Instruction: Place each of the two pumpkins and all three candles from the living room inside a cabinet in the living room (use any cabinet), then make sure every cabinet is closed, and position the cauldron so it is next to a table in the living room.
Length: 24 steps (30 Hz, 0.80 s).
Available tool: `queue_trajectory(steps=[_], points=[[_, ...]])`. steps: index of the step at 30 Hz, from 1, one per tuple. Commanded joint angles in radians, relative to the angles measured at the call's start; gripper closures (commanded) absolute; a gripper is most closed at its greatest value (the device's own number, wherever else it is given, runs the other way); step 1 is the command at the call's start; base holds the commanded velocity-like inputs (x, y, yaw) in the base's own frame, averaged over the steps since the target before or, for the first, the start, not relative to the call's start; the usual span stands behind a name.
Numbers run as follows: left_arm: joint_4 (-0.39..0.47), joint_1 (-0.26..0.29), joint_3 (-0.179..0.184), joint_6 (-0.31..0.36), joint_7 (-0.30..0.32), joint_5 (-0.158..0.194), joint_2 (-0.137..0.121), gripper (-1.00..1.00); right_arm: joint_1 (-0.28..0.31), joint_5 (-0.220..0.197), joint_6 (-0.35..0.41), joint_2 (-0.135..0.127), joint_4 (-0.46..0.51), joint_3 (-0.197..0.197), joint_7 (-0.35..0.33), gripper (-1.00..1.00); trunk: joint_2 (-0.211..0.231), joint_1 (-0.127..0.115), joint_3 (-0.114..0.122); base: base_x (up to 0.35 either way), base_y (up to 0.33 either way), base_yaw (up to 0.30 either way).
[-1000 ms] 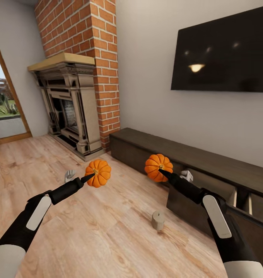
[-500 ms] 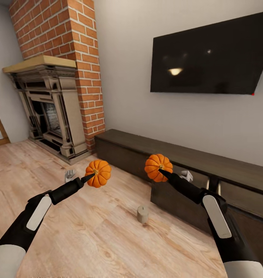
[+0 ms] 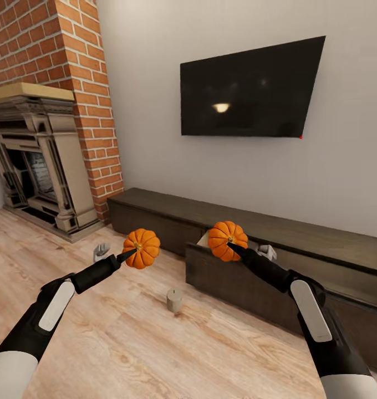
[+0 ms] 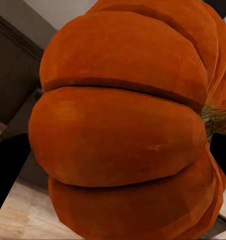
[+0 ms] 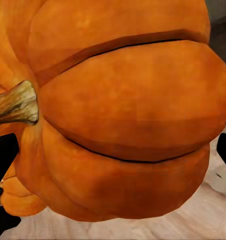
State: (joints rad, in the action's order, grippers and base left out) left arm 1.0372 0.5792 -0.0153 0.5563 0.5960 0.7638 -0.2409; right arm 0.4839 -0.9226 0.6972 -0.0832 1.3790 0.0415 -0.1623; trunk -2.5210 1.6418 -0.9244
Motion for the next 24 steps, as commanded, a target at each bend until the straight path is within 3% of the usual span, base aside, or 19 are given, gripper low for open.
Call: queue_trajectory(steps=[1, 8, 24], points=[[0.001, 0.001, -0.002, 0.010, 0.001, 0.012, 0.000, 1.00, 0.001, -0.007, 0.006, 0.000, 0.000, 0.002, -0.005, 1.00, -0.001, 0.000, 0.000, -0.078, -0.277, -0.223], [0.001, 0.001, -0.002, 0.010, 0.001, 0.012, 0.000, 1.00, 0.001, -0.007, 0.005, 0.000, 0.000, 0.002, -0.006, 1.00, -0.001, 0.000, 0.005, -0.074, -0.279, -0.133], [0.001, 0.001, -0.002, 0.009, 0.001, 0.012, 0.000, 1.00, 0.001, -0.007, 0.008, 0.000, 0.001, 0.007, -0.004, 1.00, -0.001, 0.000, -0.007, -0.070, -0.275, -0.006]])
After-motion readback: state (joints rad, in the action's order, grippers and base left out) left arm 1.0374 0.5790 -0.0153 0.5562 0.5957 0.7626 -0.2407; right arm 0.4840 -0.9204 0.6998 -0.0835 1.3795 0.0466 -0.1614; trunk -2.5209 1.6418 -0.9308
